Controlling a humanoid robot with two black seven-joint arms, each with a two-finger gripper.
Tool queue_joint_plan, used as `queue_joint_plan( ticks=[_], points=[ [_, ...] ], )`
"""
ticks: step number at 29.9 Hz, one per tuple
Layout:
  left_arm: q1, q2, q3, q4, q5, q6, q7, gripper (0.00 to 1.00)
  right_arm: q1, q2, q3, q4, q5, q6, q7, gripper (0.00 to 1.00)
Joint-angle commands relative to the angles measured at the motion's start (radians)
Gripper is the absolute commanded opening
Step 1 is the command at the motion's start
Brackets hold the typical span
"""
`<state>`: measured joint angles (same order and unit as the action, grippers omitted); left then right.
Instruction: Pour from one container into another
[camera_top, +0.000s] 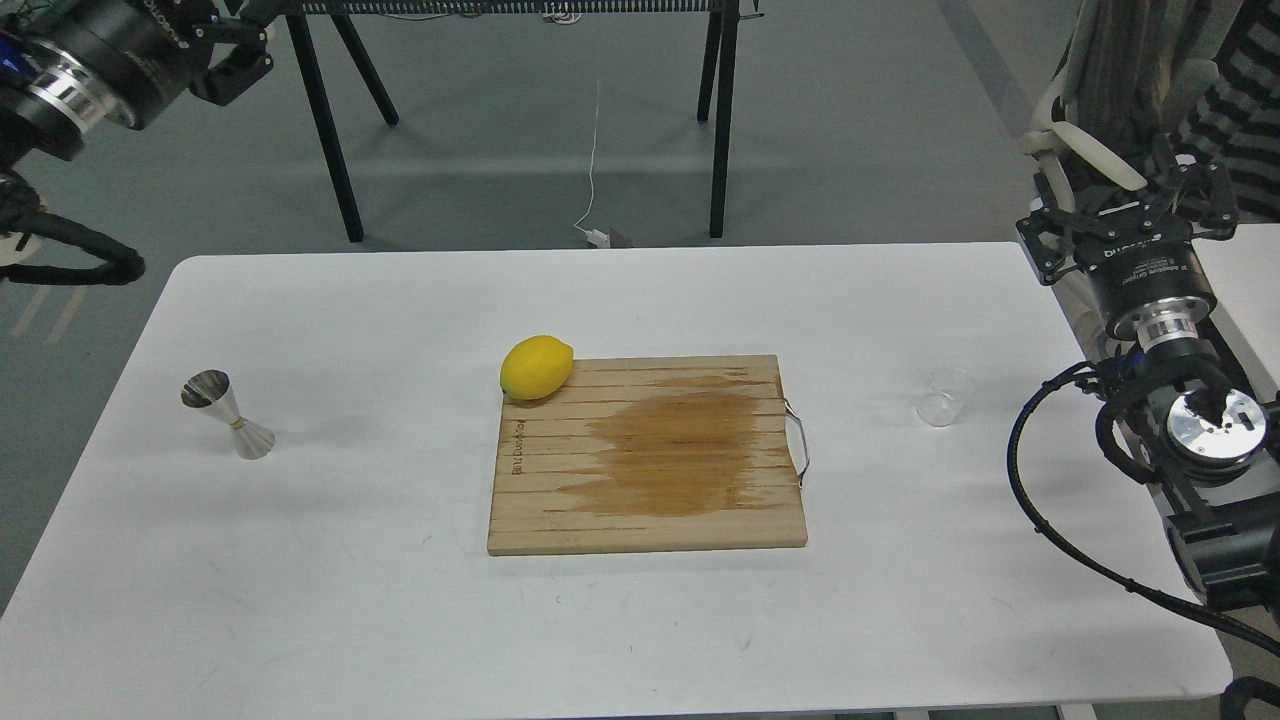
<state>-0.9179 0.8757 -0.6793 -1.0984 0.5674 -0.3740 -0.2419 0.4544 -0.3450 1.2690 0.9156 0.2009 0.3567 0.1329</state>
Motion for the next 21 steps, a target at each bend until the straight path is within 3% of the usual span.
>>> queue_joint_plan(
  ticks=[1,11,15,21],
  points=[
    [0.027,0.143,0.055,-0.132,0.109,0.013,-0.002,1.0,0.0,0.008,0.0,0.0,0.0,-0.004,0.004,1.0],
    [0.195,0.491,0.095,-0.471,0.226,0.113,-0.002,1.0,0.012,0.001,0.0,0.002,-0.001,-0.007,0.004,1.0],
    [0.203,0.577,0.22,-0.502,0.359,0.142,-0.005,1.0,0.015,0.0,0.0,0.002,-0.001,-0.005,0.004,1.0],
    [0.206,0.586,0.355,-0.499,0.525,0.26,-0.002,1.0,0.021,-0.002,-0.002,-0.001,-0.003,-0.007,0.002,1.0]
  ],
)
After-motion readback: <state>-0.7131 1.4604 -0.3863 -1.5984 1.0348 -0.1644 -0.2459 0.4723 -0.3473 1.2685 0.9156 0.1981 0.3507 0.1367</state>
